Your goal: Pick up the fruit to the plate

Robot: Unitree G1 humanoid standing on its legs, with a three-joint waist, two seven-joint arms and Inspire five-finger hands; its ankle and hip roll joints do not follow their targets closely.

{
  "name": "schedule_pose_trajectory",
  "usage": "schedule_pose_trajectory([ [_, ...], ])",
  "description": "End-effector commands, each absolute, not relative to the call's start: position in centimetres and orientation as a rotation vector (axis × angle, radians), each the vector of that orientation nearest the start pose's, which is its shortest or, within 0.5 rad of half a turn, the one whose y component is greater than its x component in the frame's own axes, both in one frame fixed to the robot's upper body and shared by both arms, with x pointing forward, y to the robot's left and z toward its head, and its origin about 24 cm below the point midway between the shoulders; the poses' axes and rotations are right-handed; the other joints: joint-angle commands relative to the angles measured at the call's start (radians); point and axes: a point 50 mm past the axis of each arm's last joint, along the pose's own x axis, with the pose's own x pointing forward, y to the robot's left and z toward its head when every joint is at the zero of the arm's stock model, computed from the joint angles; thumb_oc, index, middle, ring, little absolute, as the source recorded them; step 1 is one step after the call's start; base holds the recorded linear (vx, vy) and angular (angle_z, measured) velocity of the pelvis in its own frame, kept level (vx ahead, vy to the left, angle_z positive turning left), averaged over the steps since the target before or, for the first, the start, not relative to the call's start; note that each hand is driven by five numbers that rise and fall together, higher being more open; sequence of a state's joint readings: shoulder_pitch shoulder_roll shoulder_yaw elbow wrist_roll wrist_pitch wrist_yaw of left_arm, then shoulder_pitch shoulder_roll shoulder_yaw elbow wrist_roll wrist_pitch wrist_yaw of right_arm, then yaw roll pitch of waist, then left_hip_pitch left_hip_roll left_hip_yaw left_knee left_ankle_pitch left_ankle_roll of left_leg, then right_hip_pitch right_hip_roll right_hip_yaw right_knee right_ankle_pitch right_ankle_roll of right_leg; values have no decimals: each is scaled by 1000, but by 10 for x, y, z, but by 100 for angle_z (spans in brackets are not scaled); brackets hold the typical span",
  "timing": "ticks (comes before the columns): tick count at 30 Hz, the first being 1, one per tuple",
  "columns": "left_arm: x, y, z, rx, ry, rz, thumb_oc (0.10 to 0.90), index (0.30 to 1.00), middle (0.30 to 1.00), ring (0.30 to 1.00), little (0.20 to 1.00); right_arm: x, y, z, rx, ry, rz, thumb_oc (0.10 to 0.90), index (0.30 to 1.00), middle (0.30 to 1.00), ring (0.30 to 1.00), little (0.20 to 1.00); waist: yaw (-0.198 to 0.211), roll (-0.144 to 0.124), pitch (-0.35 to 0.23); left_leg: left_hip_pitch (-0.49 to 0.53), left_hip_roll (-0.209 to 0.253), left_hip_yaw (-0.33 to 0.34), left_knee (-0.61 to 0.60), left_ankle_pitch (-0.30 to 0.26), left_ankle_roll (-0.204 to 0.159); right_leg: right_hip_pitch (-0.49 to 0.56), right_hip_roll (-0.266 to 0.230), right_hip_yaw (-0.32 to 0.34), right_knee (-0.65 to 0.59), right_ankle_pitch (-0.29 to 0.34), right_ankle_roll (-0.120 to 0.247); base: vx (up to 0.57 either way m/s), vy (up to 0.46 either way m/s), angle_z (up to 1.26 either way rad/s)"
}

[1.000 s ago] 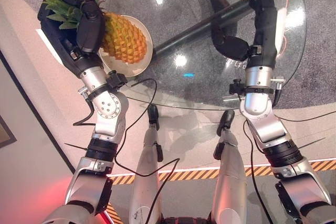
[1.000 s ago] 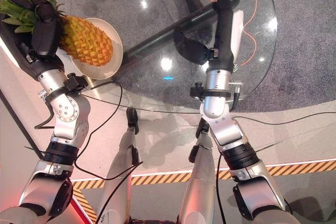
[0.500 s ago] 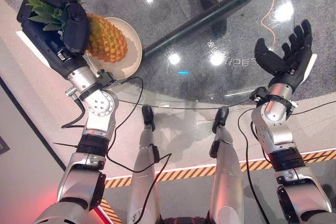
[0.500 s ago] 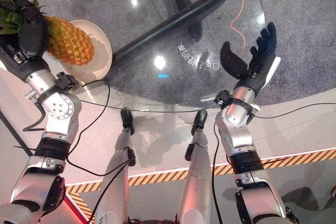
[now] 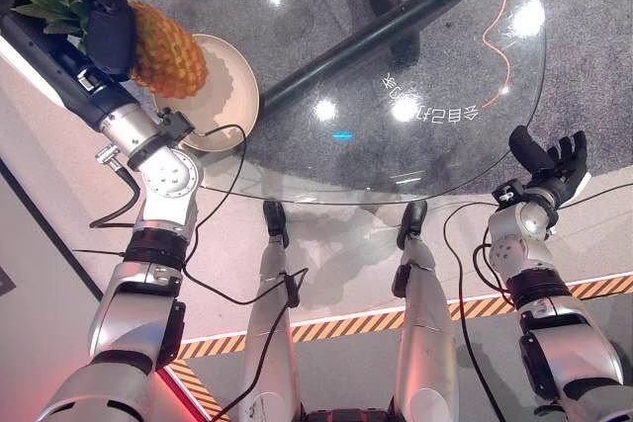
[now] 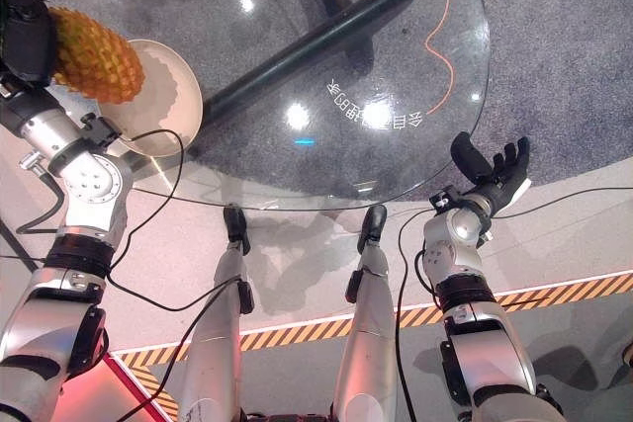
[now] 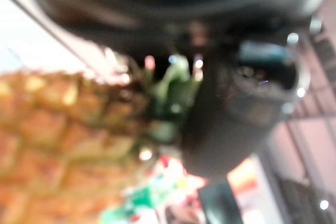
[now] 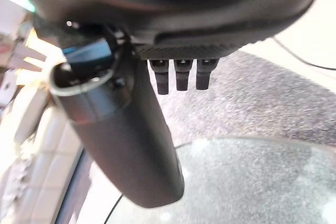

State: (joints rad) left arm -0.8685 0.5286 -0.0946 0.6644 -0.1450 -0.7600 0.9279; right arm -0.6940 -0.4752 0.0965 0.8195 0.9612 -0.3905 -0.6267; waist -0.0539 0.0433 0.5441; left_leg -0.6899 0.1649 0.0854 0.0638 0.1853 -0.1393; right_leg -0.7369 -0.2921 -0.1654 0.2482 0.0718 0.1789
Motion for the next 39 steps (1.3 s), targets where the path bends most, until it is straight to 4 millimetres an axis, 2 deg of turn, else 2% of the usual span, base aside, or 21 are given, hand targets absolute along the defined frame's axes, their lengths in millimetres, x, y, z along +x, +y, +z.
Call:
schedule_pose_trajectory([
  [1,311,250,322,-153,-1415,731,100,300,300,300,200,342,-316,132,600,-301,-905,800,900,900,900,900,30,-51,-24,-1,32,8,71,-47,-19,26,9,-26,-47,50,8,0,0,0],
  [6,314,251,325,-135,-1403,748,100,300,300,300,200,335,-334,106,657,-218,-958,800,900,900,900,900,35,-52,-24,0,33,4,85,-62,-18,34,9,-33,-40,38,8,0,0,0],
  [11,317,254,328,-129,-1390,766,100,300,300,300,200,331,-342,98,669,-192,-975,800,900,900,900,900,37,-54,-24,-8,33,0,97,-68,-17,31,12,-37,-33,33,6,0,0,0],
  [18,321,255,326,-132,-1365,799,100,300,300,300,200,332,-342,96,669,-178,-974,800,900,900,900,900,35,-58,-24,-18,32,-1,105,-71,-14,26,16,-38,-31,28,2,0,0,0],
  [39,326,268,323,-202,-1327,903,100,300,300,300,200,343,-331,108,656,-204,-928,800,900,900,900,900,19,-78,-24,-44,32,1,123,-74,-13,4,31,-30,-26,23,-9,0,0,0],
])
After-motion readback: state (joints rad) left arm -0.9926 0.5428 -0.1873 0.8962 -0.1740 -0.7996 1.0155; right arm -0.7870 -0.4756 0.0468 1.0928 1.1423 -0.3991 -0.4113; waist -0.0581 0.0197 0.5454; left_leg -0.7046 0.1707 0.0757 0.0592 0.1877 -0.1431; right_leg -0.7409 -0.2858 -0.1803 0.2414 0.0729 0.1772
